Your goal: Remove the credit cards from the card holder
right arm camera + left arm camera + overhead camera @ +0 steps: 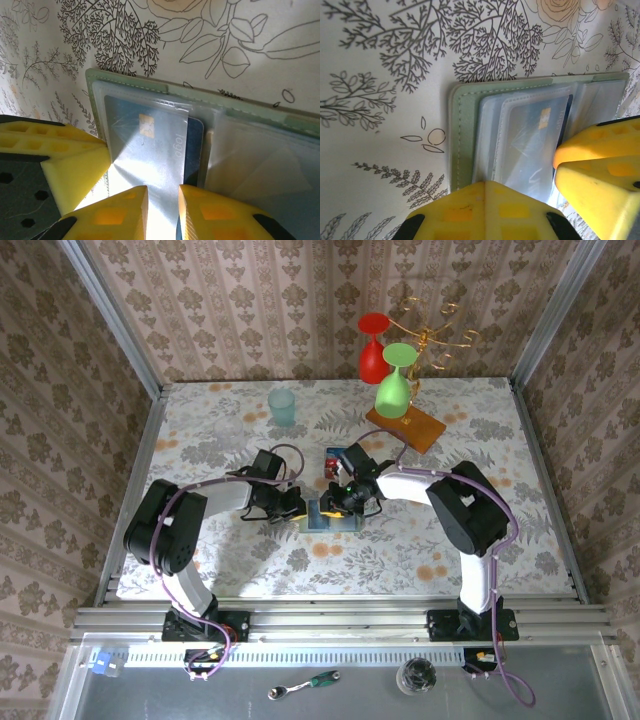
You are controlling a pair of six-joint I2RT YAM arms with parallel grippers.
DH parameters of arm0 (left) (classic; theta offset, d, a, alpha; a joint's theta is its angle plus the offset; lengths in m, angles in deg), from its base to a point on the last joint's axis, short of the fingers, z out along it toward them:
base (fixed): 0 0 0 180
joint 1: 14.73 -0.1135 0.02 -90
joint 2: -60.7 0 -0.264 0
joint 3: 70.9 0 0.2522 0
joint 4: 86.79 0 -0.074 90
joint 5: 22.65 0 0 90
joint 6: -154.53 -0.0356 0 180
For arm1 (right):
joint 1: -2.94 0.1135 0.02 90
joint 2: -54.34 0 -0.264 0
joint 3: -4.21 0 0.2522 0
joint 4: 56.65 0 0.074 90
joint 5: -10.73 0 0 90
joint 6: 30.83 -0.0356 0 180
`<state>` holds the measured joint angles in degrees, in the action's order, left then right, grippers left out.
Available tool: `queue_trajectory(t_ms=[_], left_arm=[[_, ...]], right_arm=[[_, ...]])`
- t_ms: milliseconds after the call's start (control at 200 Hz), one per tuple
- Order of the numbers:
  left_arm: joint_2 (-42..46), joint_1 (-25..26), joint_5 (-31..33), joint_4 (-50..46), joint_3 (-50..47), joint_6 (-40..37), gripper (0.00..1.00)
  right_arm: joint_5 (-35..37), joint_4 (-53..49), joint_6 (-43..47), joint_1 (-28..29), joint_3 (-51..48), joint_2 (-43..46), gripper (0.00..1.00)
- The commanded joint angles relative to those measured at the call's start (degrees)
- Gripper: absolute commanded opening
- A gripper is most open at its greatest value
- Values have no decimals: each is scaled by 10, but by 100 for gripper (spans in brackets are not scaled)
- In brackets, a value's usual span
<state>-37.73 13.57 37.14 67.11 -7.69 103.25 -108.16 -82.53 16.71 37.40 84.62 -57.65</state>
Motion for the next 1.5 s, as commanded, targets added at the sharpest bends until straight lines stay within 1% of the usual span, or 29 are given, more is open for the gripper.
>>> queue_trajectory(t_ms=[0,200,360,625,875,1140,1495], left_arm=[[-3,-6,5,-13,-13,-16,5],[-1,-8,5,-13,-14,-16,5],[-1,-9,5,-14,-16,-16,5],[19,-9,8,-28,0,-16,5],[31,-2,0,-43,30,-24,7],[9,15,-16,-28,42,-12,5],[-21,19,0,-32,35,-15,2]], right_arm=[[-1,-8,-5,3,11,-12,25],[47,-57,15,3,15,-3,26],[66,-75,25,3,14,10,26],[41,-57,31,3,11,28,26],[44,-50,26,-3,1,52,26],[45,-50,21,-10,-9,53,26],[44,-51,22,-13,-13,49,27]])
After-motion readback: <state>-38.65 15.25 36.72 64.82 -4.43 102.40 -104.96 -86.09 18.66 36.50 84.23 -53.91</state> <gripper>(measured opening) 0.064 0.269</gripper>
